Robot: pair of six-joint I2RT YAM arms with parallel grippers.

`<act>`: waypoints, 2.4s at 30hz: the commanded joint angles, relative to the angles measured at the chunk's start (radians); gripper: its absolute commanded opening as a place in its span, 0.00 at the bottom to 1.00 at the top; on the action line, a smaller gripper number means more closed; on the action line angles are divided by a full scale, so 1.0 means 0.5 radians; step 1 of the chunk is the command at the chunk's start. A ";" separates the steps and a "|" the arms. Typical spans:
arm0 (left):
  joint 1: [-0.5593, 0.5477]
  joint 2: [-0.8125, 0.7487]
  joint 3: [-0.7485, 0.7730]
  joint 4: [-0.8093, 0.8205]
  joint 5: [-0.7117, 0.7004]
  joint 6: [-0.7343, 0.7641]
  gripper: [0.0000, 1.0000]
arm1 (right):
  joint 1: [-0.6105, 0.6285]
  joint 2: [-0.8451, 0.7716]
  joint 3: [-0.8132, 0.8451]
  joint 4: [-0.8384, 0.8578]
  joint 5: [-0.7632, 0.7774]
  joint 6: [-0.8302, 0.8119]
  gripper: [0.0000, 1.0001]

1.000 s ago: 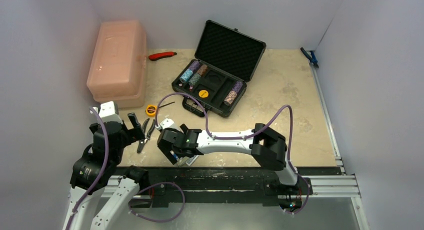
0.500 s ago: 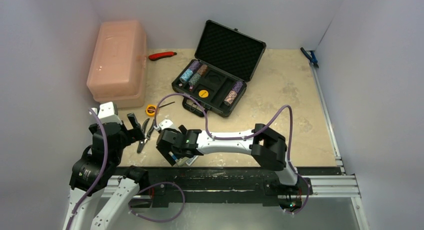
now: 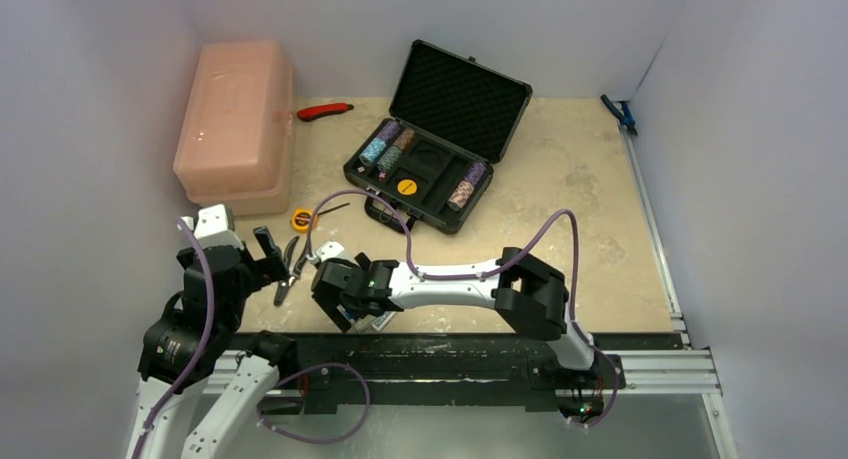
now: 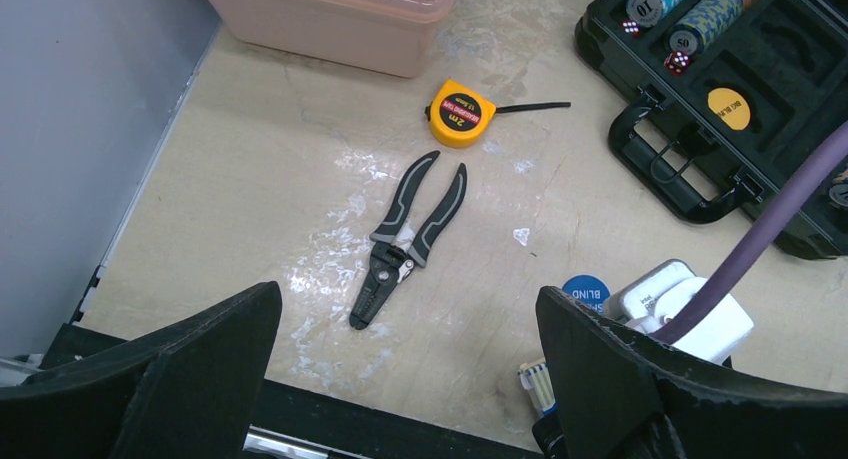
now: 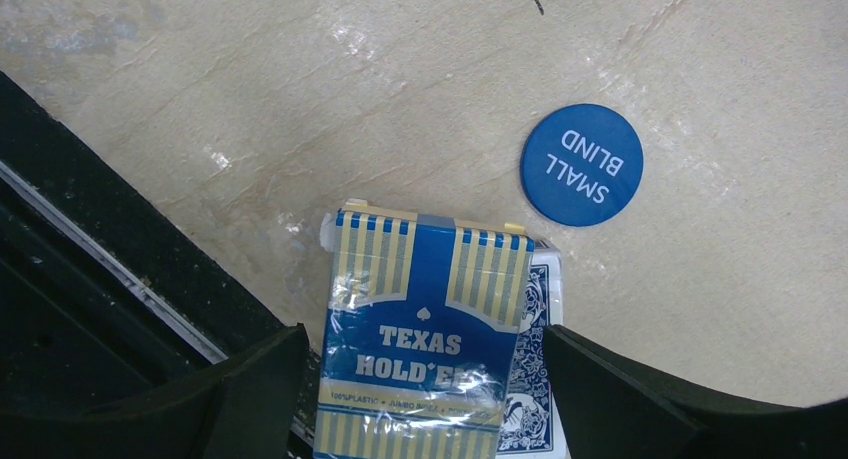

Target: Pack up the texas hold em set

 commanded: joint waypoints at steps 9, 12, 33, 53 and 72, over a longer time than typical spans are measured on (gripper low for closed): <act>0.010 -0.004 0.039 0.026 -0.028 -0.021 1.00 | 0.012 0.045 0.084 0.016 0.023 0.010 0.85; 0.011 -0.004 0.039 0.027 -0.030 -0.018 1.00 | 0.012 0.052 0.086 0.009 0.029 0.008 0.81; 0.009 0.003 0.036 0.025 -0.036 -0.019 1.00 | 0.012 0.024 0.125 -0.041 0.130 -0.029 0.43; 0.010 0.010 0.034 0.040 0.010 -0.001 1.00 | -0.027 -0.276 -0.055 0.178 0.198 -0.230 0.13; 0.008 -0.021 0.006 0.138 0.204 0.096 1.00 | -0.328 -0.411 -0.215 0.374 0.074 -0.619 0.00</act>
